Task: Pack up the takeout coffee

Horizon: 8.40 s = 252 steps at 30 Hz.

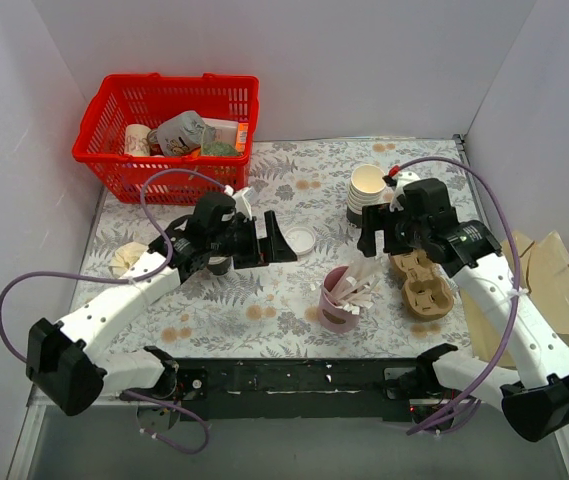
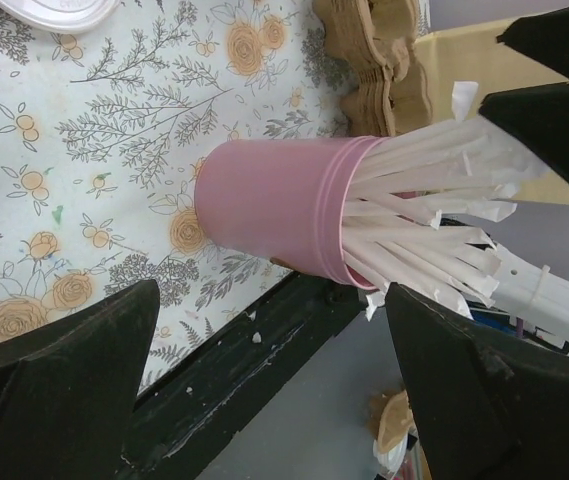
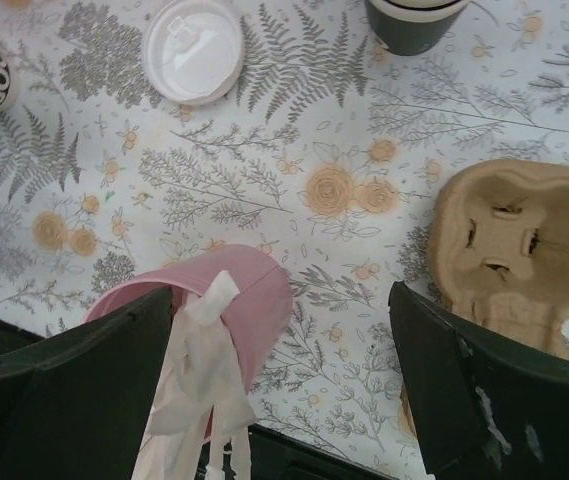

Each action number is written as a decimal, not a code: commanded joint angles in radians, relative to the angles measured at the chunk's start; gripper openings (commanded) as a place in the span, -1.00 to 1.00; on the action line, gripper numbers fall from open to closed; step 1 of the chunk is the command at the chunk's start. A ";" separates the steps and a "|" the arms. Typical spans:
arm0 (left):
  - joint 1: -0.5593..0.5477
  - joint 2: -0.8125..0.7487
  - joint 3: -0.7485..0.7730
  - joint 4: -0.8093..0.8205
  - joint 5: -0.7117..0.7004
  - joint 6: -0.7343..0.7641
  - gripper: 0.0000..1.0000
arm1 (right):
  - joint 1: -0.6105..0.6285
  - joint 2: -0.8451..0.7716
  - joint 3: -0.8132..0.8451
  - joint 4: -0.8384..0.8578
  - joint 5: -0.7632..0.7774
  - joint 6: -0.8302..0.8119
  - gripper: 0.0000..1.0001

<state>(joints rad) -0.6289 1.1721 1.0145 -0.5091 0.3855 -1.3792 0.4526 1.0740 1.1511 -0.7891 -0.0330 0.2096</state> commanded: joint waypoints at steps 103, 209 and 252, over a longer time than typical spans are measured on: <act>-0.058 0.439 0.078 0.228 -0.057 -0.054 0.96 | -0.115 0.029 -0.410 0.093 -0.088 0.111 -0.05; -0.365 0.511 0.381 -0.074 -0.413 0.316 -0.52 | -0.095 0.145 -0.266 0.021 0.054 0.100 -0.97; 0.095 1.224 1.380 -0.431 -0.884 0.014 -0.93 | -0.112 0.027 -0.438 0.149 -0.082 0.129 -0.97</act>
<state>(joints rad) -0.5632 2.3821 2.3695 -0.9619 -0.5110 -1.3586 0.3351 1.1160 0.7467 -0.6559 -0.0483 0.3180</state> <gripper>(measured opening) 0.054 0.058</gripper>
